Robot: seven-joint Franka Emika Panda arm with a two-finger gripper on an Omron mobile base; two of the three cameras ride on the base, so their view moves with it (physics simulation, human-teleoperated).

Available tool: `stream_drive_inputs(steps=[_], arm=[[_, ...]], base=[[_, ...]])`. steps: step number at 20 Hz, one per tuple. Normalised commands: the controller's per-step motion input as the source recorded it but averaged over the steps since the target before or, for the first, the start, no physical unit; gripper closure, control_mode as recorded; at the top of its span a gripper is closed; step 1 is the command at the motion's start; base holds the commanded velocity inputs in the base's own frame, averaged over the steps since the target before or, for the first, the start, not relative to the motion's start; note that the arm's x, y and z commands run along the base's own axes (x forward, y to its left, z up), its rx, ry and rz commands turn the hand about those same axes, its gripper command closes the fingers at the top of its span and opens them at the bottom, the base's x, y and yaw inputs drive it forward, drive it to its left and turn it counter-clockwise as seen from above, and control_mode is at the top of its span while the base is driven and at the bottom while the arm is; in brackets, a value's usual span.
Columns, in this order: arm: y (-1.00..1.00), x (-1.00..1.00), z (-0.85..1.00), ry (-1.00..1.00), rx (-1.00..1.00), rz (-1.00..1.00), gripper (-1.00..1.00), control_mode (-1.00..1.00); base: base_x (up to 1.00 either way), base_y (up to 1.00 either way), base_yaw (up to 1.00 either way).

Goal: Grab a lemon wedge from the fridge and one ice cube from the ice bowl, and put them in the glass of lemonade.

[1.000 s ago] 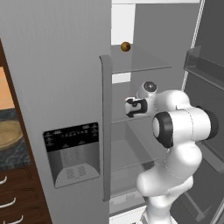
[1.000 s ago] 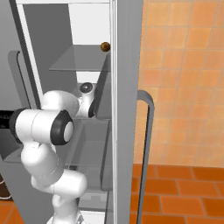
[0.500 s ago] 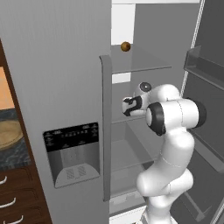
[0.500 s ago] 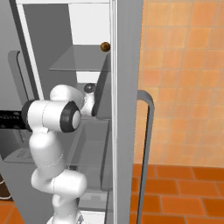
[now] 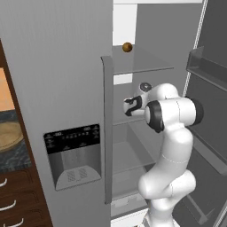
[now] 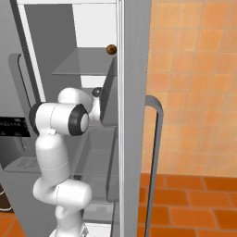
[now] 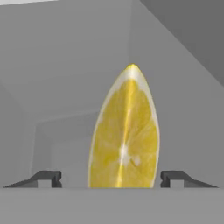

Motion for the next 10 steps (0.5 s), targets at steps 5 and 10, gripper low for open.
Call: stream_drive_inputs(steps=[5, 10], arm=[[0.00, 0.05, -0.41, 0.04, 0.00, -0.05, 1.00, -1.00], [0.04, -0.62, -0.27, 0.04, 0.00, -0.01, 1.00, -1.00]], base=[[0.00, 0.00, 0.00], [0.00, 0.00, 0.00]])
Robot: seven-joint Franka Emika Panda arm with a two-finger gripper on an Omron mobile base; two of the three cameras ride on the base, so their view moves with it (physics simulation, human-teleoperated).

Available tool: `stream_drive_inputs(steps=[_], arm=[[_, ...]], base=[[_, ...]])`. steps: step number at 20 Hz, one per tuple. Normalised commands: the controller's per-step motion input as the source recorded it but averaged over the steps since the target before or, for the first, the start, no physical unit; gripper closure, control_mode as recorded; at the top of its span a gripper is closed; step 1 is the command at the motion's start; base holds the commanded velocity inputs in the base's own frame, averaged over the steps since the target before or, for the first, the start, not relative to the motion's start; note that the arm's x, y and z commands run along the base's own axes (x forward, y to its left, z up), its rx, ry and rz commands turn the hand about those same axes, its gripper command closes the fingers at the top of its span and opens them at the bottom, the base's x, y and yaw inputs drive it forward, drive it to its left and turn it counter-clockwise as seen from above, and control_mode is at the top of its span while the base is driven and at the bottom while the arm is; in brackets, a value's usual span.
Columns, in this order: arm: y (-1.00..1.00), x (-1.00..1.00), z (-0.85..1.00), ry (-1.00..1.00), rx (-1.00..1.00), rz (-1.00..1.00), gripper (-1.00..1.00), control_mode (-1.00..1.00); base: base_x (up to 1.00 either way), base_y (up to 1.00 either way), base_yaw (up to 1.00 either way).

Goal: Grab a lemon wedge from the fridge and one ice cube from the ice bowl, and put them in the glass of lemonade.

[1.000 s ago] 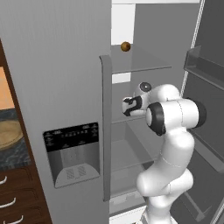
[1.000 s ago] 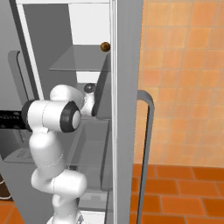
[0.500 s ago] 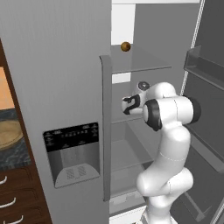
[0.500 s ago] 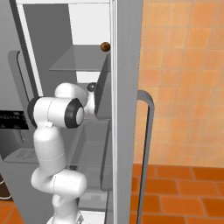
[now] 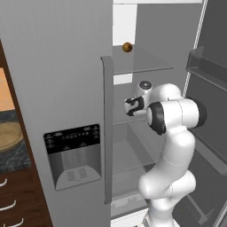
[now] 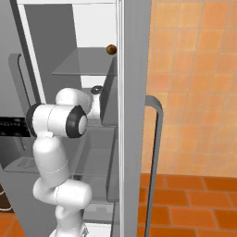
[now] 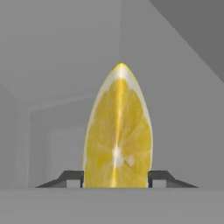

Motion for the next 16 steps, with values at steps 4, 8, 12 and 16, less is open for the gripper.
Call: stream_drive_inputs(steps=[4, 8, 12, 16], arm=[[0.54, -1.00, -0.14, 0.00, -0.02, 0.07, 1.00, -1.00], [0.31, -1.00, -0.03, 0.00, 0.00, 0.09, 1.00, -1.00], [-0.20, -1.00, 0.08, 0.00, 0.03, 0.01, 1.00, -1.00], [-0.22, -1.00, 0.44, 0.01, 0.07, 0.01, 1.00, -1.00]], base=[[0.00, 0.00, 0.00], [0.00, 0.00, 0.00], [0.00, 0.00, 0.00], [0.00, 0.00, 0.00]])
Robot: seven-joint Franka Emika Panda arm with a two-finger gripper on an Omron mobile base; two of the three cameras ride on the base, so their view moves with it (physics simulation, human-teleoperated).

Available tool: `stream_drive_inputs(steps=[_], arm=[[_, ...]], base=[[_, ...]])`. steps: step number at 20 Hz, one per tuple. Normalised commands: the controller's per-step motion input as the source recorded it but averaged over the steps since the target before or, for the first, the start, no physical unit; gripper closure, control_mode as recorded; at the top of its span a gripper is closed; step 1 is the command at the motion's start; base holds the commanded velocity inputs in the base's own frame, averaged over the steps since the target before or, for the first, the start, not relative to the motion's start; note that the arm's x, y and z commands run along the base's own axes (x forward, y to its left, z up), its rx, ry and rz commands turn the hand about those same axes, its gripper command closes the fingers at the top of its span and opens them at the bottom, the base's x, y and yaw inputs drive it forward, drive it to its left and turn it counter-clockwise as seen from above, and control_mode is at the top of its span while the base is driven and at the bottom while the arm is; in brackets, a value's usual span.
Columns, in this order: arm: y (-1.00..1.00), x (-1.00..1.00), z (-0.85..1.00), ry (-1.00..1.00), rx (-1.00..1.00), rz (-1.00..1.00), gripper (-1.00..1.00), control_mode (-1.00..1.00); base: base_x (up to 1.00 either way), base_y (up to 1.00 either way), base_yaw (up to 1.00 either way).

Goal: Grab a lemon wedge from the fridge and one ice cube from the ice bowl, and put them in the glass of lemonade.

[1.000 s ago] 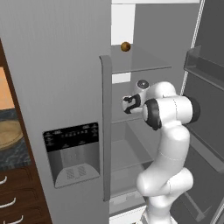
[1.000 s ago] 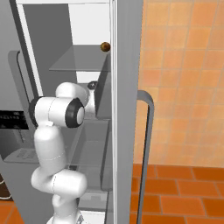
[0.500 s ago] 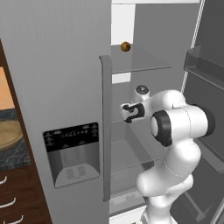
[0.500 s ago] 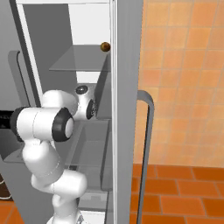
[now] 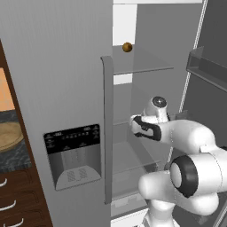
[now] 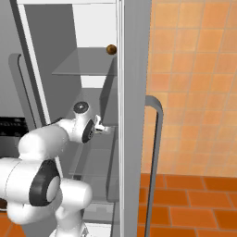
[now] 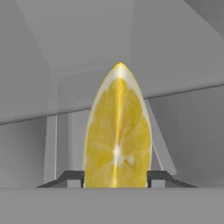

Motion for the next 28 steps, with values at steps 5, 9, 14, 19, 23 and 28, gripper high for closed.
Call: stream_drive_inputs(steps=[5, 9, 14, 19, 23, 28], arm=[[0.00, -0.96, 0.68, 0.12, 0.00, 0.03, 1.00, -1.00], [0.00, -0.86, 0.72, 0.18, 0.00, 0.05, 1.00, -1.00], [0.00, -0.76, 0.51, 0.05, 0.00, 0.02, 1.00, -1.00], [0.00, -0.57, 0.51, 0.00, 0.00, 0.04, 1.00, -1.00], [0.00, -0.63, 0.33, -0.03, 0.00, 0.03, 1.00, -1.00], [0.00, -0.44, 0.39, -0.04, 0.00, 0.06, 1.00, -1.00]], base=[[0.00, 0.00, 0.00], [0.00, 0.00, 0.00], [0.00, 0.00, 0.00], [0.00, 0.00, 0.00], [0.00, 0.00, 0.00], [0.00, 0.00, 0.00]])
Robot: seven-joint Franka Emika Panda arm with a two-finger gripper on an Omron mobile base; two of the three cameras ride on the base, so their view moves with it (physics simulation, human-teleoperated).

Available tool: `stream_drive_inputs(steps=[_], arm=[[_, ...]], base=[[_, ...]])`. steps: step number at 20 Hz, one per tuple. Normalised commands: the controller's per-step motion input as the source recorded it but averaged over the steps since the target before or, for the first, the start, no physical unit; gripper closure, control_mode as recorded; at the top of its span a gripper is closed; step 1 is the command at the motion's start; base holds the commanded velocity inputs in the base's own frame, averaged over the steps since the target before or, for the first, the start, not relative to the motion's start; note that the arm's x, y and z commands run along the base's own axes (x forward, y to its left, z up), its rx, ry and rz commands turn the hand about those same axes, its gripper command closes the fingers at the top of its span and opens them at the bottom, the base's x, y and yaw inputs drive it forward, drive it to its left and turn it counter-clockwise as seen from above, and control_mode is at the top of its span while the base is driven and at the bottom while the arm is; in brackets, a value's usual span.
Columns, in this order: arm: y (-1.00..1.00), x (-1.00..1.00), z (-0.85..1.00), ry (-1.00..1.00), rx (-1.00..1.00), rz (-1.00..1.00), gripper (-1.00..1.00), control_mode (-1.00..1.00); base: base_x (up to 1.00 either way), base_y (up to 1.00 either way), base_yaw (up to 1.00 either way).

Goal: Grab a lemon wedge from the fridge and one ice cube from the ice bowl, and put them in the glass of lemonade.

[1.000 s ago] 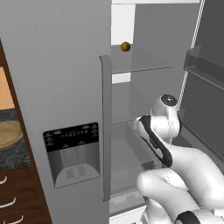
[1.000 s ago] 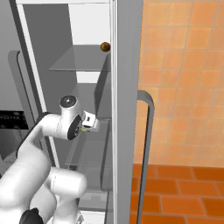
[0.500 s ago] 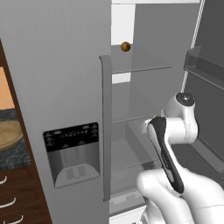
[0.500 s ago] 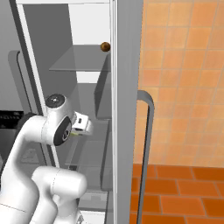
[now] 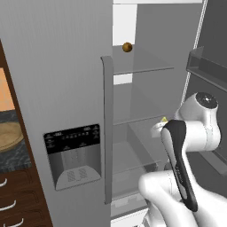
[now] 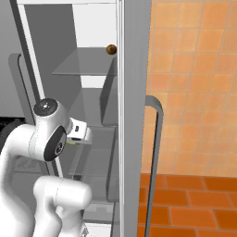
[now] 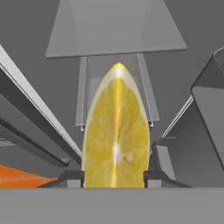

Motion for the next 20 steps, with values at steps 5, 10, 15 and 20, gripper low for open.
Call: stream_drive_inputs(steps=[5, 10, 15, 20], arm=[[0.04, -0.32, 0.34, -0.01, -0.01, 0.06, 1.00, -1.00], [0.13, -0.34, -0.04, 0.00, -0.06, 0.00, 1.00, 1.00], [0.00, 0.00, 0.00, 0.00, 0.00, 0.00, 1.00, 1.00], [0.00, 0.00, 0.00, 0.00, 0.00, 0.00, 1.00, 1.00]], base=[[0.00, 0.00, 0.00], [-0.39, 0.08, 0.00], [-1.00, 0.22, 0.00], [-0.36, 0.76, 0.00]])
